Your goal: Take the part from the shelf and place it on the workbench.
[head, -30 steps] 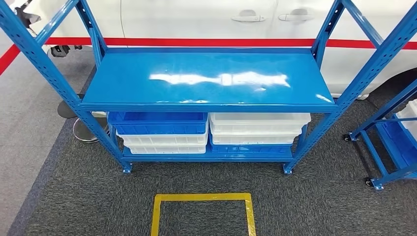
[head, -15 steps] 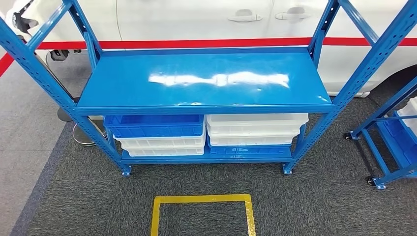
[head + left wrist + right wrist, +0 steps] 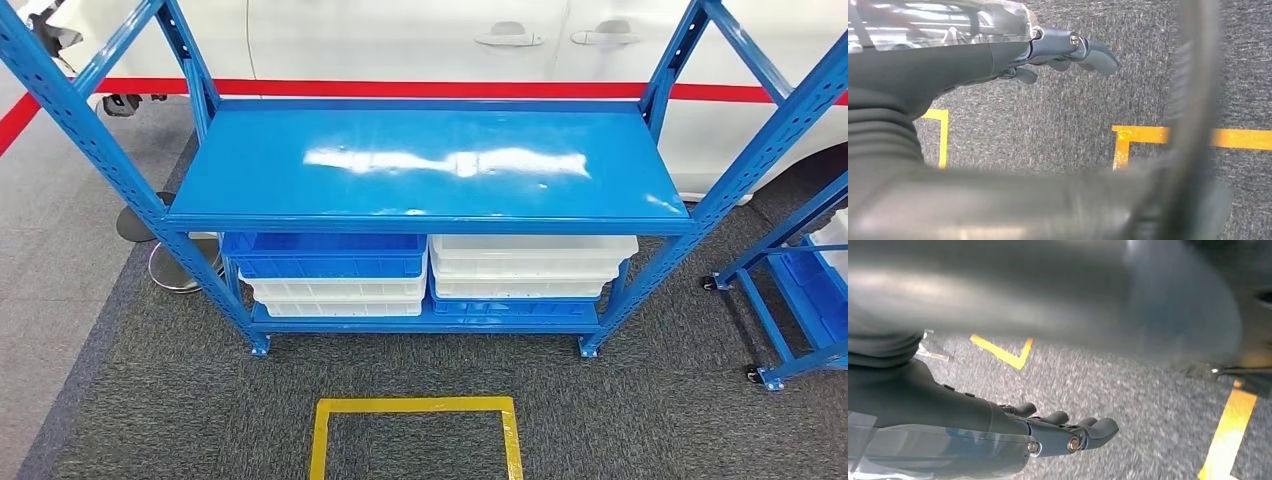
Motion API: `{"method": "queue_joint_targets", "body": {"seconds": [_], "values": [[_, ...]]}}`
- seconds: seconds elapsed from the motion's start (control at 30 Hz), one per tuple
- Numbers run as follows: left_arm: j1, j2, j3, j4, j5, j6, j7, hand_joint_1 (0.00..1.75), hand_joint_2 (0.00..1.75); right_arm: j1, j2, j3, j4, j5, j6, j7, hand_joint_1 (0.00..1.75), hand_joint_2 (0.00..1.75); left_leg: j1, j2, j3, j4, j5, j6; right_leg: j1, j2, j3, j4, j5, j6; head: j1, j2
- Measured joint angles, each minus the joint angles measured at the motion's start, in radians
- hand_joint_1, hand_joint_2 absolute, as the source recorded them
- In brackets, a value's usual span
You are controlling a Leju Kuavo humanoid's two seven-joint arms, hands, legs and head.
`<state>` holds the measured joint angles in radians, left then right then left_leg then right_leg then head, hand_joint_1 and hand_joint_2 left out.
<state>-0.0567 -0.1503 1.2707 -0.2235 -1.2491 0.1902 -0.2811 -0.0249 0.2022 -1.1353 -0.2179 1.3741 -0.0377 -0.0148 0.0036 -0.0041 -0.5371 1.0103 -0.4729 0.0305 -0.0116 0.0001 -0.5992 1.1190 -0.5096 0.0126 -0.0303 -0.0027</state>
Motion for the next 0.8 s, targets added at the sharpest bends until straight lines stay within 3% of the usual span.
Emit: {"method": "queue_joint_targets", "body": {"seconds": [0.07, 0.1, 0.17, 0.4, 0.57, 0.8], "values": [[0.000, -0.002, 0.000, 0.000, -0.003, 0.008, 0.003, 0.00, 1.75, -0.002, 0.001, 0.000, 0.000, 0.002, -0.012, 0.012, 0.00, 1.75, -0.006, 0.000, -0.002, 0.007, -0.007, -0.003, 0.000, 0.001, 0.038, -0.088, 0.029, -0.004, 0.000, 0.000], [-0.001, -0.003, 0.000, 0.000, -0.005, 0.010, 0.005, 0.00, 1.75, -0.003, 0.001, 0.000, 0.000, 0.003, -0.019, 0.025, 0.00, 1.75, -0.008, 0.000, -0.003, 0.009, -0.010, -0.003, 0.001, 0.001, 0.042, -0.101, 0.029, -0.005, 0.000, 0.000], [-0.002, -0.003, 0.000, 0.000, -0.010, 0.010, 0.009, 0.00, 1.75, -0.004, 0.002, -0.002, 0.000, 0.005, -0.029, 0.059, 0.00, 1.75, -0.009, 0.001, -0.003, 0.006, -0.010, 0.000, 0.002, 0.002, 0.043, -0.101, 0.029, -0.006, 0.000, 0.000], [-0.003, -0.005, 0.000, 0.000, -0.017, 0.010, 0.012, 0.00, 1.75, -0.008, 0.002, -0.017, 0.000, 0.000, -0.016, 0.083, 0.00, 1.75, -0.007, 0.001, 0.004, -0.003, -0.008, -0.008, 0.005, 0.002, 0.044, -0.098, 0.024, -0.019, 0.000, 0.000], [-0.003, -0.006, 0.000, 0.000, -0.017, 0.010, 0.010, 0.00, 1.75, -0.009, 0.002, -0.021, 0.000, -0.001, -0.003, 0.087, 0.00, 1.75, -0.005, 0.001, 0.004, -0.004, -0.008, -0.020, 0.007, 0.002, 0.044, -0.097, 0.023, -0.021, 0.000, 0.000], [-0.003, -0.005, 0.000, 0.000, -0.018, 0.011, 0.008, 0.00, 1.75, -0.010, 0.000, -0.026, -0.001, -0.001, 0.004, 0.090, 0.00, 1.75, -0.005, 0.001, 0.004, -0.003, -0.009, -0.023, 0.006, 0.002, 0.045, -0.097, 0.023, -0.021, 0.000, 0.000]]}}
